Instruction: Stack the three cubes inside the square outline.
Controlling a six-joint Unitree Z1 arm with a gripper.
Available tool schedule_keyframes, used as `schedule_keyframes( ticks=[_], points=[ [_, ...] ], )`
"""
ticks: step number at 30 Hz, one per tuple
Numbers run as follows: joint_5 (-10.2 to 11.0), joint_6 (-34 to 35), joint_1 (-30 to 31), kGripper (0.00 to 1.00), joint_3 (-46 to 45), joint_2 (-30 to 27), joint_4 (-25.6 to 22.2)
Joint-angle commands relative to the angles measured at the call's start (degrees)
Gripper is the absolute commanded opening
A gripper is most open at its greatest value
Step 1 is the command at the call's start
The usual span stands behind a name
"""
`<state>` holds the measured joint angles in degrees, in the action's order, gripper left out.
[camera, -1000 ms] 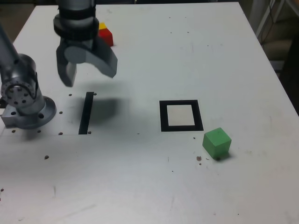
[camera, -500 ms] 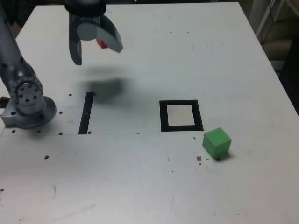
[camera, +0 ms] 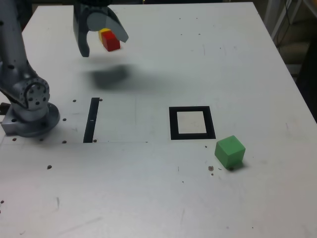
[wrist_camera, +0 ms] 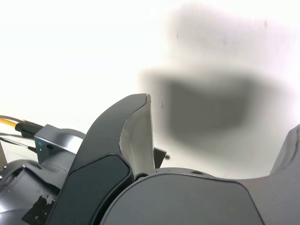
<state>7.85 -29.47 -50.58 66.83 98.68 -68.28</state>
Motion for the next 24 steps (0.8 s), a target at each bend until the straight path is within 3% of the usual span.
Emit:
schedule_keyframes(
  ticks=[1, 24],
  points=[
    [0.1, -0.6, -1.1, 0.99, 1.1, 0.9, 0.1],
    [0.9, -4.5, -9.3, 0.99, 14.7, 13.5, -2.5]
  ],
)
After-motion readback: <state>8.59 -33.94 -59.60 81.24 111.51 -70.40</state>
